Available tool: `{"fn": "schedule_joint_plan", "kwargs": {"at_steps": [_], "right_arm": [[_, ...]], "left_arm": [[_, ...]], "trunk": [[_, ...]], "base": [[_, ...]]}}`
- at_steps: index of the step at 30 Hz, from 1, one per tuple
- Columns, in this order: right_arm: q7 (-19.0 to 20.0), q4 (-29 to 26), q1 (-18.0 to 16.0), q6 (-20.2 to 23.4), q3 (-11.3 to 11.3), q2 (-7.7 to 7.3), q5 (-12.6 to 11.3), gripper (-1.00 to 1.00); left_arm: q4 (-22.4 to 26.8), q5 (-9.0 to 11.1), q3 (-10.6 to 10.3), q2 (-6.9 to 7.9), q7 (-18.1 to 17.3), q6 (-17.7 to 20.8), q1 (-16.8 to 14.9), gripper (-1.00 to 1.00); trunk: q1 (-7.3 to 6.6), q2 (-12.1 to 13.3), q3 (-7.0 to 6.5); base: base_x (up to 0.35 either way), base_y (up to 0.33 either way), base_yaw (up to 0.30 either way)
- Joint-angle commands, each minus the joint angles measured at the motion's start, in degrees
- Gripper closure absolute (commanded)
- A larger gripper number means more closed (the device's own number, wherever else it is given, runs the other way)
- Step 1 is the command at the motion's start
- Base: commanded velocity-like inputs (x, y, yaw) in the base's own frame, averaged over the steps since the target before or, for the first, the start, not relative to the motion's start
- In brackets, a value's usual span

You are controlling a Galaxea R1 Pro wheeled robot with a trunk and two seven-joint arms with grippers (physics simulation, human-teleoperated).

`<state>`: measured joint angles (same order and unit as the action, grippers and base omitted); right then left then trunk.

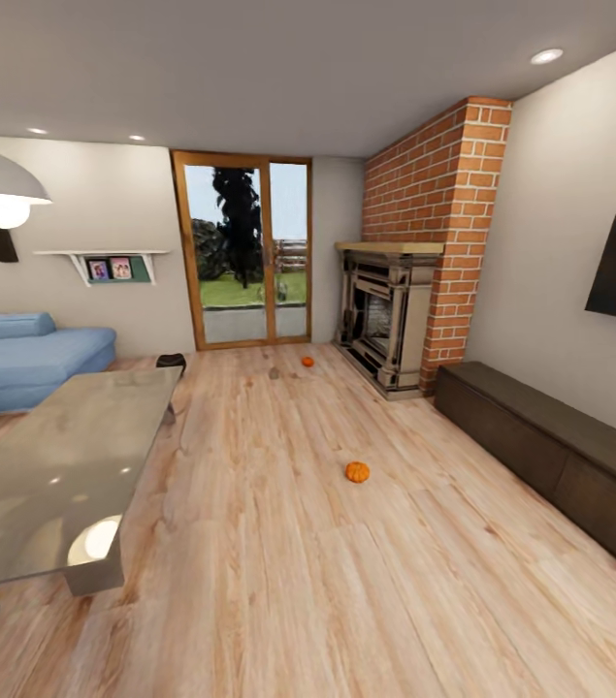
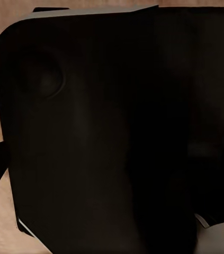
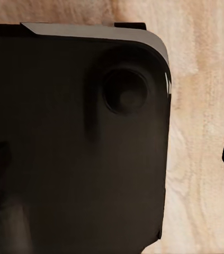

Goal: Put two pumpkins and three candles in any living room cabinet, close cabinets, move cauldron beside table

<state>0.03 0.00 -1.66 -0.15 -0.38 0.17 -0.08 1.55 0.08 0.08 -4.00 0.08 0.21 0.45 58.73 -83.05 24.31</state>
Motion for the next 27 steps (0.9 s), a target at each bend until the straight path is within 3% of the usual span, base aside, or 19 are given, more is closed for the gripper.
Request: {"fn": "schedule_joint_plan", "kwargs": {"at_steps": [1, 13, 27], "right_arm": [[0.0, 0.0, 0.0, 0.0, 0.0, 0.01, 0.0, -1.00], [0.0, 0.0, 0.0, 0.0, -0.1, 0.01, 0.0, -1.00], [0.1, 0.0, 0.0, 0.0, -0.1, 0.01, 0.0, -1.00]], "left_arm": [[0.1, 0.0, 0.0, -0.01, 0.0, 0.0, 0.0, -1.00], [0.1, 0.0, 0.0, 0.04, 0.0, 0.0, 0.1, -1.00], [0.1, 0.0, 0.0, 0.04, 0.0, 0.0, 0.0, -1.00]], "trunk": [[0.00, 0.0, 0.05], [0.00, 0.0, 0.02], [0.00, 0.0, -0.64]], "base": [[0.000, -0.241, -0.003], [0.000, -0.257, -0.006], [0.000, -0.263, -0.187]]}}
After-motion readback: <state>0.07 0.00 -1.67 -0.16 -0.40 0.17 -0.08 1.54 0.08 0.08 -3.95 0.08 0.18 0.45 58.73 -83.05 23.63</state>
